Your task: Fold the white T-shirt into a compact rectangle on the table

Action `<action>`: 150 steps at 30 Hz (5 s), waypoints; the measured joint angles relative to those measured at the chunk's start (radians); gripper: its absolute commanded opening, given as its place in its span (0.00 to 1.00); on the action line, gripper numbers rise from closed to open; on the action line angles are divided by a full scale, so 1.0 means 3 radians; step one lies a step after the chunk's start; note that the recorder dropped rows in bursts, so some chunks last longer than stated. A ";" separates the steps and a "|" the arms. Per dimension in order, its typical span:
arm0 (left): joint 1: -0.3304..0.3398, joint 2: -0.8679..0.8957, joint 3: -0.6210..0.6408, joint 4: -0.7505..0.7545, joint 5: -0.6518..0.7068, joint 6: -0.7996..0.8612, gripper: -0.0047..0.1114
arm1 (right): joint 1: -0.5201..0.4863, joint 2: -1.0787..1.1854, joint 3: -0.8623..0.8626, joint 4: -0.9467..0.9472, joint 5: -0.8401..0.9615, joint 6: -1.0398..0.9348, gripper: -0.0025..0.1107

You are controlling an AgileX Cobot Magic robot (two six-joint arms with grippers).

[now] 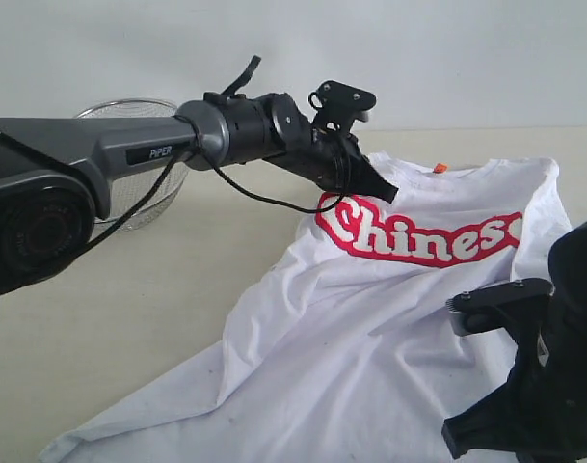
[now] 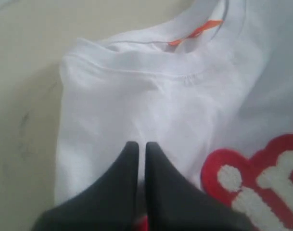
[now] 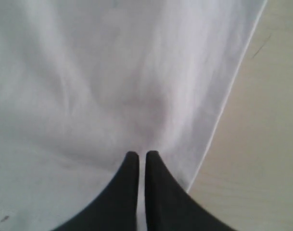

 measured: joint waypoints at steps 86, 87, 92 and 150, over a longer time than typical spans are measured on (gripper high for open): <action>0.1520 -0.1177 0.1644 -0.1056 0.1577 -0.0228 0.08 | 0.0032 0.0301 -0.0687 0.0010 -0.0041 -0.0849 0.02; 0.1520 -0.1177 0.1644 -0.1070 0.1636 -0.0239 0.08 | 0.0032 0.0301 -0.0687 0.0010 -0.0041 -0.0857 0.02; 0.1381 -0.1177 0.1644 -0.1078 0.1855 -0.0196 0.08 | 0.0032 0.0301 -0.0687 0.0010 -0.0041 -0.0862 0.02; 0.1514 -0.0655 0.1154 -0.1286 0.1243 0.0334 0.08 | 0.0032 0.0307 -0.0687 0.0010 0.0344 -0.0862 0.02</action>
